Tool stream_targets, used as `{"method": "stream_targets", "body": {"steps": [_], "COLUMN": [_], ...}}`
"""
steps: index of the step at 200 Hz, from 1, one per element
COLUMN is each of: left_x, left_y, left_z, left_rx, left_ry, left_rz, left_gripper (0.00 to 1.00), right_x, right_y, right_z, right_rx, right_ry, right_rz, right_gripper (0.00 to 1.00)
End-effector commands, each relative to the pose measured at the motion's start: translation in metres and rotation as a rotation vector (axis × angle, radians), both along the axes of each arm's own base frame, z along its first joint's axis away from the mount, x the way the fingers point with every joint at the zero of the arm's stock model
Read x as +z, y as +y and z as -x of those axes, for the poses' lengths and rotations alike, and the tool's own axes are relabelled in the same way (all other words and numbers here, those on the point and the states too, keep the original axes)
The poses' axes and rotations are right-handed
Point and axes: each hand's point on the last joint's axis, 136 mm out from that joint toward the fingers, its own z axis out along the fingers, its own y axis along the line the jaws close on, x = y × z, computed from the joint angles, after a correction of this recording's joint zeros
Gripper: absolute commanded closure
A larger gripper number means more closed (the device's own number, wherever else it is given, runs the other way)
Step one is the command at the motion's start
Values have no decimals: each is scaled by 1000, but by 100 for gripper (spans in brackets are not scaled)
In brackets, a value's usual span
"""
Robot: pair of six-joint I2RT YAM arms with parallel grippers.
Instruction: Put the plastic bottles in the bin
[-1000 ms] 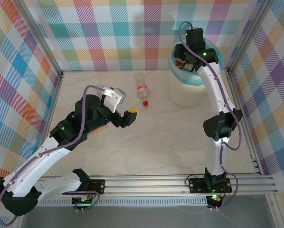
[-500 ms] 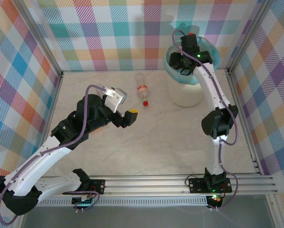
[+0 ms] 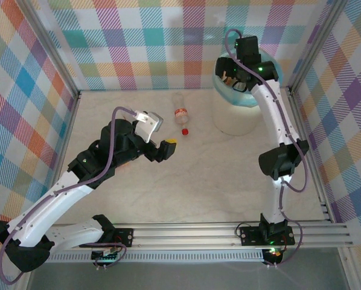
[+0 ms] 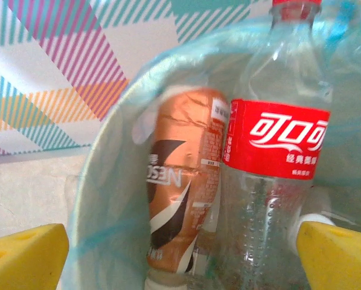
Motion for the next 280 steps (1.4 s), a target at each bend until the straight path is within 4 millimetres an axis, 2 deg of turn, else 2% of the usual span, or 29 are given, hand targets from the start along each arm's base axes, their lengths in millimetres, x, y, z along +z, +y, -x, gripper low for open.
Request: {"method": "stream_targets", "body": {"steps": [1,32,48,65,85,104,128,154,172,195,217,247,280], "left_x": [11,8,4,-3,-17,-42,-85,-134,-157,-175,-193,-223,-250], "left_y": [9,25,36,53,77,102,142,165,177,179,185,194,189], "left_z": [-8,-20,-29,-40,-54,-65,-73,-73,-71,-74,-73,-59,-57], "left_rx": [68,187,265,371,501,634,829,957,1043,1100,1214,1392,1473], "left_ry": [-8,18,54,126,239,383,628,877,984,1048,1090,1176,1292], "left_rz": [22,5,-10,-9,7,36,154,400,549,699,789,836,826], "left_gripper": [10,9,10,9,8,8,7,6,6,5,4,4,2], "right_x": [37,40,48,57,63,57,32,-3,-26,-48,-53,-56,-62], "right_y": [-1,17,33,60,103,155,209,246,253,248,238,222,212], "right_z": [14,20,28,41,61,87,116,141,152,159,166,172,175], "right_rx": [-7,57,106,185,308,474,624,710,725,710,702,684,671], "right_ry": [-89,-84,-96,-111,-129,-130,-78,13,89,144,144,134,136], "right_rz": [-24,-70,-85,-109,-115,-98,-106,-125,-157,-165,-143,-95,-64], "right_gripper": [6,13,14,14,14,13,13,13,13,13,12,11,8]}}
